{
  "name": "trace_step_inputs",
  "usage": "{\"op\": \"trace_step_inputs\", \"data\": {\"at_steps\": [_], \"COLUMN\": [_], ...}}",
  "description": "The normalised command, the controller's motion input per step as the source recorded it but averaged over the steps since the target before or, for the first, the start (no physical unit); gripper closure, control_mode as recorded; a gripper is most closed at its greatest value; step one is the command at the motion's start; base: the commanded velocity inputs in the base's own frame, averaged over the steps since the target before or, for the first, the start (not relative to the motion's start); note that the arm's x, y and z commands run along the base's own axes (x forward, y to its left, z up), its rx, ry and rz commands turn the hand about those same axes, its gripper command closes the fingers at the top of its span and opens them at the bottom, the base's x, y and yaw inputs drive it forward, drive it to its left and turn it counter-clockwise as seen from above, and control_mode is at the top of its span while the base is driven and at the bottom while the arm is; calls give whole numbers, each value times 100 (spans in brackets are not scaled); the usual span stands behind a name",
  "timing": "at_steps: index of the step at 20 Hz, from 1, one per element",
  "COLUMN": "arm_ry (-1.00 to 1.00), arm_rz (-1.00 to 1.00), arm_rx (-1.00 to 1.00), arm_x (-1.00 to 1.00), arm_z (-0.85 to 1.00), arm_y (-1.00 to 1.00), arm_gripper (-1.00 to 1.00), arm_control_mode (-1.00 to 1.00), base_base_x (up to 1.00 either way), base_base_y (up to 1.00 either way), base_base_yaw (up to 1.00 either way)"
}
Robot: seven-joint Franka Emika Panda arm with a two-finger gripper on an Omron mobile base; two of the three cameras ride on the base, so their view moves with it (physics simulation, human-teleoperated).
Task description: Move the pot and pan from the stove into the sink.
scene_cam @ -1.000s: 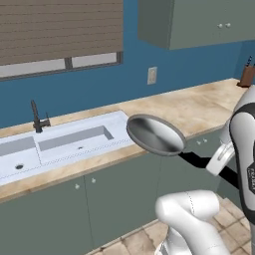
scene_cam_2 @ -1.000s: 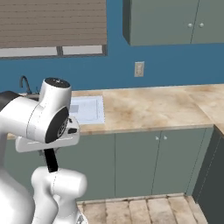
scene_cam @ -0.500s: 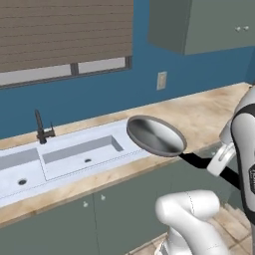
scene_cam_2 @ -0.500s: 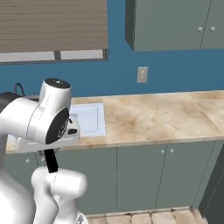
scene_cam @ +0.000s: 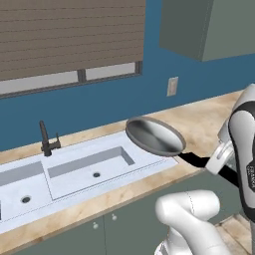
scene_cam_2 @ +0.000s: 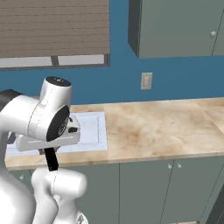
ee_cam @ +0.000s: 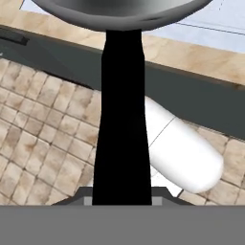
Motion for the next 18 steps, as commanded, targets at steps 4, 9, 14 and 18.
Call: {"op": "trace_step_inputs", "data": {"at_steps": [4,9,14,18], "arm_ry": [12,31,38,10], "arm_rz": [-2,-2,0,0], "arm_rx": [-6,-24,-25,-6], "arm_x": [35,57,55,11], "arm_z": [0,0,-4,-2], "arm_y": [33,70,47,9], "arm_gripper": [100,100,100,100], "arm_control_mode": [-100,-100,-100,-100], "base_base_x": [0,0,0,0], "base_base_y": [0,0,0,0], "base_base_yaw": [0,0,0,0]}}
